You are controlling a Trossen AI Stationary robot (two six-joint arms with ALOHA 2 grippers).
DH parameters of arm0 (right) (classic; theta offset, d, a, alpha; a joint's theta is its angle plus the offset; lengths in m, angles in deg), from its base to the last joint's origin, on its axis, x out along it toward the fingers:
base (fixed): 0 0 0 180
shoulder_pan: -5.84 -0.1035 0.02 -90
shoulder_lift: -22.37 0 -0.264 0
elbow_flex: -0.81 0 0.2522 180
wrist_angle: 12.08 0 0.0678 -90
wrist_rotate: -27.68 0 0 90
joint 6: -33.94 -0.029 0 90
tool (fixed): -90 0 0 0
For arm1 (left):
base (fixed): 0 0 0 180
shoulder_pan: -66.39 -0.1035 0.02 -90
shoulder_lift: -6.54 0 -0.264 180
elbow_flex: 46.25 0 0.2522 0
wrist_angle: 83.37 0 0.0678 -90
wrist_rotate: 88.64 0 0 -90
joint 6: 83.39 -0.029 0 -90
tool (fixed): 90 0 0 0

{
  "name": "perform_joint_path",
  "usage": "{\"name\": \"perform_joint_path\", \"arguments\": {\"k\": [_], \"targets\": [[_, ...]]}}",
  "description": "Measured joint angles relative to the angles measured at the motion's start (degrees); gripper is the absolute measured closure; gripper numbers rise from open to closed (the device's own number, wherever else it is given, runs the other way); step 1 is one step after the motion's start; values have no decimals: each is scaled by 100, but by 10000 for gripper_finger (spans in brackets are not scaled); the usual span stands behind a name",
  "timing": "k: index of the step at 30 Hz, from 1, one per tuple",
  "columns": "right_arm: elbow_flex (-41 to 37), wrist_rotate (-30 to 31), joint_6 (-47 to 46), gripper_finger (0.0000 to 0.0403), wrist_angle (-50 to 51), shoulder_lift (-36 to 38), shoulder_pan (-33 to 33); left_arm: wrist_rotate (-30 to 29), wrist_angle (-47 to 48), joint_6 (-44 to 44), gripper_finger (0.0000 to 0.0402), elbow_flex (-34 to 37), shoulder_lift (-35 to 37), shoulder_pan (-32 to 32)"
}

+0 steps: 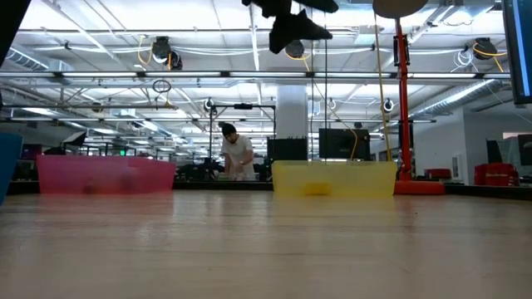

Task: Pick and place Stapler, Stapler remover, tape
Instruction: Put the blue tape into the yellow bin

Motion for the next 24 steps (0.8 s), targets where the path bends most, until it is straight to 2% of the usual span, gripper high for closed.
{"name": "perform_joint_path", "arguments": {"k": [5, 13, 20, 24], "targets": [[0, 24, 24, 399, 505, -176, -42, -177, -39, 42, 190, 0, 4, 185], [0, 93, 1300, 399, 749, -411, -42, -279, -52, 161, 190, 0, 4, 272], [0, 78, 868, 397, 983, -433, -42, -302, -54, 212, 190, 0, 4, 285], [0, 70, 845, 380, 999, -433, -42, -303, -56, 213, 190, 0, 5, 308]]}}
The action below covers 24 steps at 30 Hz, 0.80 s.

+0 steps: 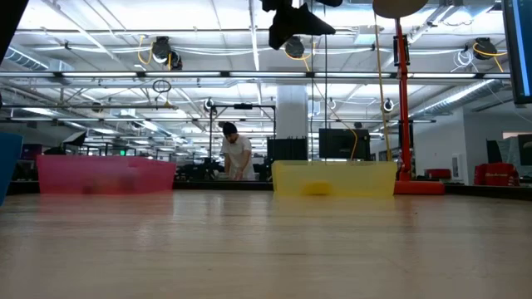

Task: Pick and place Stapler, Stapler remover, tape
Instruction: Put the blue tape into the yellow bin

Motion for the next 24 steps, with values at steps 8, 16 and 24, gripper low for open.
{"name": "perform_joint_path", "arguments": {"k": [8, 16, 24], "targets": [[0, -4, -6, 298, 13, -212, 0, 0, -11, -28, 190, 0, -1, 105], [0, -94, -363, 231, 70, -588, 1, -44, -13, -96, 190, 0, -1, 121], [0, -1038, -462, 235, 77, -1081, 0, -146, -14, -159, 190, 0, -1, 123]]}}
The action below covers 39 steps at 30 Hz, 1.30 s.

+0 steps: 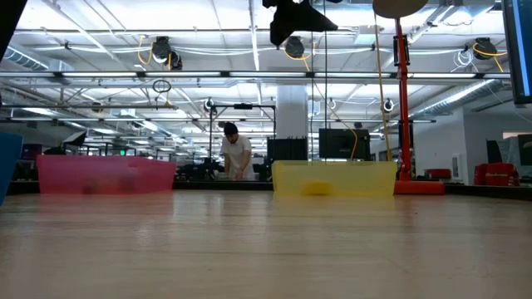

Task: Pick and place Stapler, Stapler remover, tape
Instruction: Put the blue tape into the yellow bin

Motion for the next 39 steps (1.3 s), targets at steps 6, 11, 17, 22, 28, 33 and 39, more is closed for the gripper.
{"name": "perform_joint_path", "arguments": {"k": [6, 11, 17, 22, 28, 33, 39], "targets": [[0, 15, 1, 236, -55, -291, 88, 0, -2, -7, 190, 0, 0, 0], [0, 177, -4, 234, -46, -427, 105, -1, -2, -8, 190, 0, 0, 0], [0, 201, 10, 234, -142, -539, 238, 0, -3, 16, 190, 0, -2, 3], [0, 174, 208, 234, -510, -505, 227, -2, -4, 52, 190, 0, -2, 46], [0, 186, 70, 234, -358, -508, 229, 0, -23, -7, 190, 0, -4, 86], [0, 162, -6, 234, -56, -508, 229, -4, -49, -12, 190, 0, -4, 76], [-24, 183, -38, 234, 2, -510, 232, -3, -50, -27, 190, 0, -4, 83]]}}
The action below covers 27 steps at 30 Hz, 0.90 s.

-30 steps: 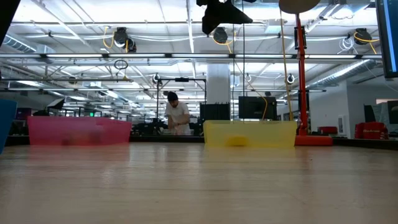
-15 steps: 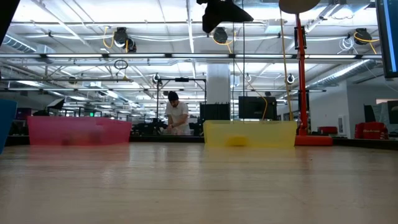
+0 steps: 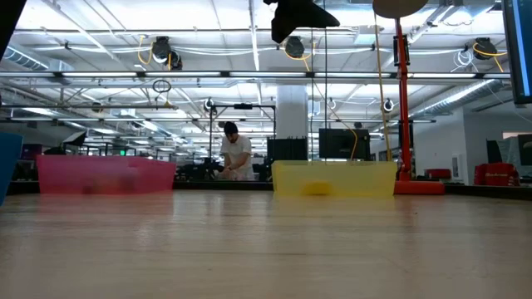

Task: Pick and place Stapler, Stapler remover, tape
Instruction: Put the blue tape into the yellow bin

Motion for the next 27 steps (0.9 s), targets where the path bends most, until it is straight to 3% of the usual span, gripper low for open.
{"name": "perform_joint_path", "arguments": {"k": [10, 18, 20, 27], "targets": [[-1007, -89, -26, 248, -1510, 41, 15, 1, 2, 2, 190, 0, 0, -4], [-1042, 19, 65, 352, -1332, 334, 5, 1, -3, 2, 190, 0, 0, -4], [-1057, 269, 117, 369, -1309, 491, -2, 1, -41, -4, 190, 0, 0, -4], [-1062, 2575, 127, 369, -1513, 1205, 8, 8, -193, -13, 190, 0, 0, -4]]}}
